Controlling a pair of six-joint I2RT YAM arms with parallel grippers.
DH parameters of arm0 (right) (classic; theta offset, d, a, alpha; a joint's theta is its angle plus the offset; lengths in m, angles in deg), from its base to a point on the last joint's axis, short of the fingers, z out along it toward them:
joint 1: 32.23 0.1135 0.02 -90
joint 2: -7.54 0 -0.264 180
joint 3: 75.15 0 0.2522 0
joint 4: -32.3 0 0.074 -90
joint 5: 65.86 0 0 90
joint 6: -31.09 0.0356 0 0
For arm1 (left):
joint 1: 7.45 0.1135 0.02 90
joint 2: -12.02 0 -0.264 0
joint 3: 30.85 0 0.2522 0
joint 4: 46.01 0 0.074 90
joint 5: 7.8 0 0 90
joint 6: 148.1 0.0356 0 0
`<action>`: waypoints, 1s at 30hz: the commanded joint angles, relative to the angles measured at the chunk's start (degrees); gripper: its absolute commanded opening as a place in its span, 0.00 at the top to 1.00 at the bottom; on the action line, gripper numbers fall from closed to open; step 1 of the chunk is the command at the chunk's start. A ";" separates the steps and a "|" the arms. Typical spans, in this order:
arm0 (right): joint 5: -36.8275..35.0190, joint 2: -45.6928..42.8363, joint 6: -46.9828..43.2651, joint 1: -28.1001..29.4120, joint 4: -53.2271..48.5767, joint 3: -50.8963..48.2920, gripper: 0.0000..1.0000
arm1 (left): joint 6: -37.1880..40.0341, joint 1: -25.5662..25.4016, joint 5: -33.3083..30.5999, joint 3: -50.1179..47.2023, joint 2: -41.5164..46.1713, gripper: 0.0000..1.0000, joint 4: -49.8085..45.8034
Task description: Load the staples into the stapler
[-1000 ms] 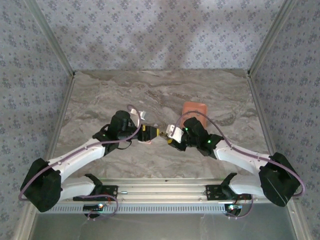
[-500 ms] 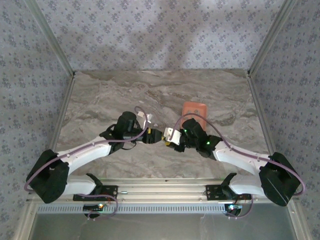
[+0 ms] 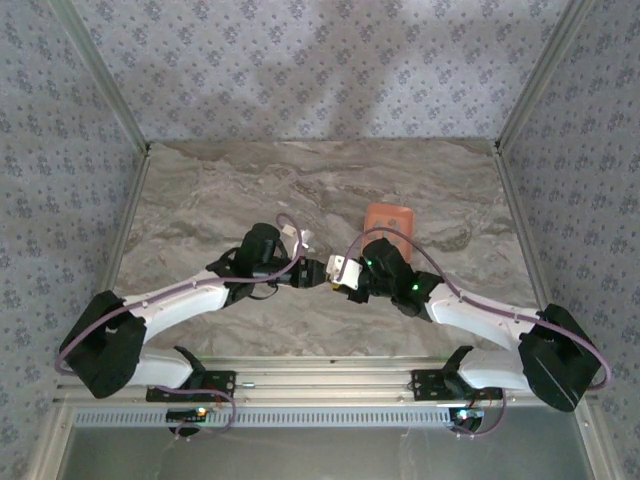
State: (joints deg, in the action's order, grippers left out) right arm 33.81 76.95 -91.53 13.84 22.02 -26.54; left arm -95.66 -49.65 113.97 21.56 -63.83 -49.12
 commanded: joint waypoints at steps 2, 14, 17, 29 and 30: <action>-1.92 -1.49 -0.27 0.45 2.05 0.87 0.78 | 0.91 -0.34 0.49 1.34 0.41 0.78 0.01; 9.81 -7.79 5.18 -4.58 -1.98 -1.02 0.40 | 14.43 1.67 -2.28 -0.22 4.93 0.94 -1.42; 17.49 -9.66 7.79 -8.14 -4.68 -1.31 0.39 | 22.47 1.69 -2.24 -2.17 7.94 0.93 0.32; 31.16 -11.57 11.97 -17.21 -9.03 -0.67 0.39 | 54.42 1.77 0.77 -3.43 15.73 0.95 -8.29; 31.31 -11.44 11.44 -17.31 -9.43 -0.50 0.39 | 56.33 1.77 1.50 -3.42 15.89 0.96 -8.83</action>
State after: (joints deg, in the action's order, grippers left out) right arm 61.28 66.20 -80.73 -3.08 14.96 -27.19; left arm -49.87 -48.05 112.24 17.37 -49.14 -54.74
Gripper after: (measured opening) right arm 0.608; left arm 0.267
